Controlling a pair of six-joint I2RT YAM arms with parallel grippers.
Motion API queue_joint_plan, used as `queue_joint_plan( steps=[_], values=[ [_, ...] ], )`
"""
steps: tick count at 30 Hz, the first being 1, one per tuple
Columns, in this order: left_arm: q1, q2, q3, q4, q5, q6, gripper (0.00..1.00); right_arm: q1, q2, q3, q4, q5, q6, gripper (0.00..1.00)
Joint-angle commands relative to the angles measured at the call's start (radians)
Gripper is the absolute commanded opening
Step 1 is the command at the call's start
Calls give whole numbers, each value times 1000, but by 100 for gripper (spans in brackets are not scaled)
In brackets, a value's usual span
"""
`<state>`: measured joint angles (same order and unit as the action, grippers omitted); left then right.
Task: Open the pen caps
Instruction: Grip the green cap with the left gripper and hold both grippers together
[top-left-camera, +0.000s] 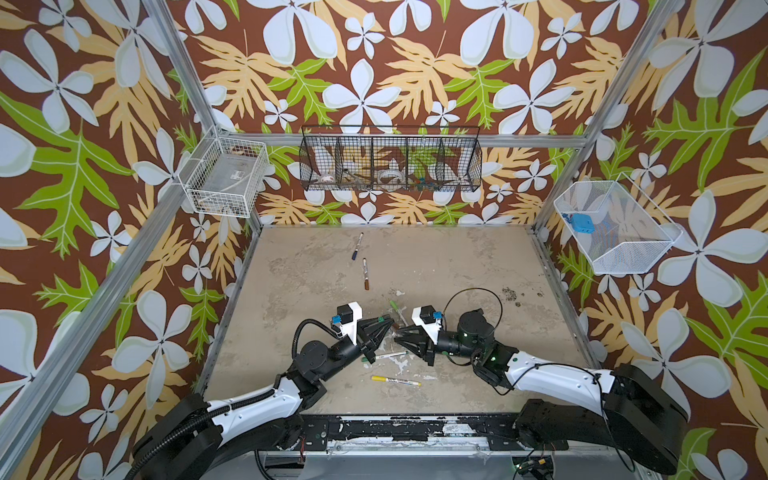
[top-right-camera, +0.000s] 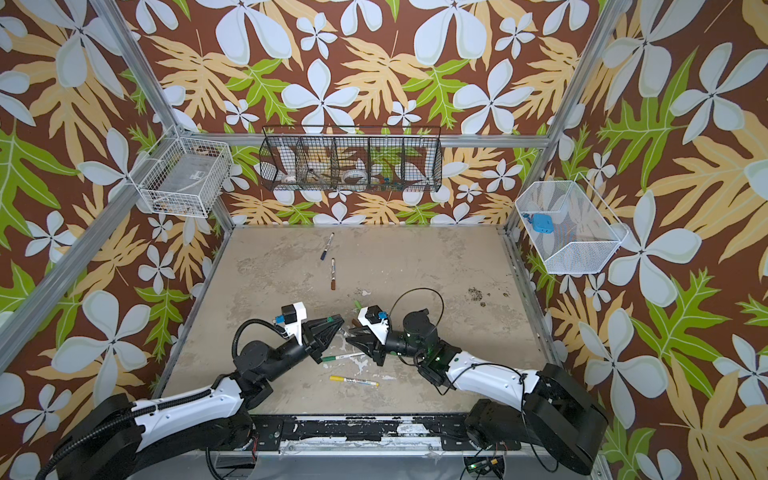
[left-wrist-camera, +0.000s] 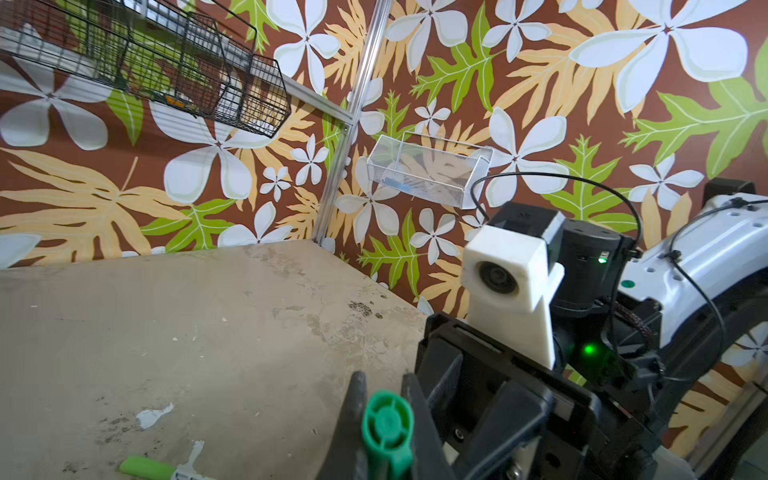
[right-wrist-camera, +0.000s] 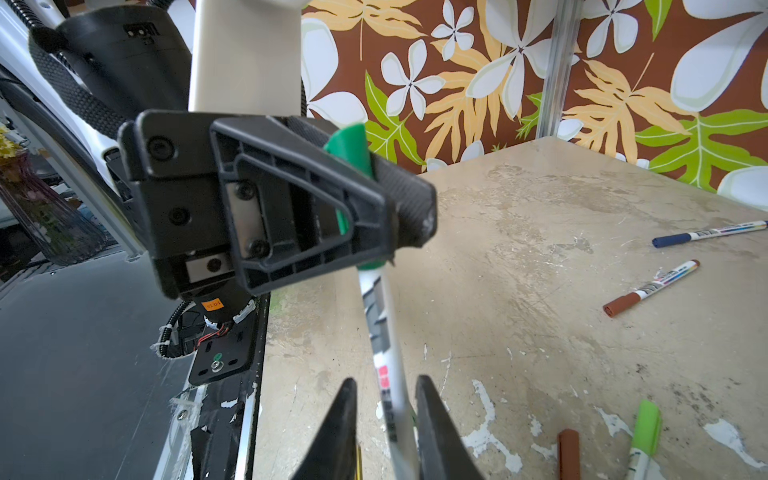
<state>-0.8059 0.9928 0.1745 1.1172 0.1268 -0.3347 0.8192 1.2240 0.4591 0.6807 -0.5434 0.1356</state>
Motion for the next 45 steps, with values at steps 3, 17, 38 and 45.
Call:
queue_joint_plan(
  steps=[3, 17, 38, 45],
  values=[
    [1, 18, -5, 77, 53, 23, 0, 2, -8, 3, 12, 0, -11, 52],
    [1, 82, 5, 162, 199, -6, 0, 3, 29, 21, 33, -125, -26, 18],
    [1, 56, -6, 136, 105, -38, 30, 9, 38, 27, 3, -78, -42, 0],
    [1, 60, -5, 137, 112, -37, 17, 9, 37, 26, 0, -75, -44, 0]
  ],
)
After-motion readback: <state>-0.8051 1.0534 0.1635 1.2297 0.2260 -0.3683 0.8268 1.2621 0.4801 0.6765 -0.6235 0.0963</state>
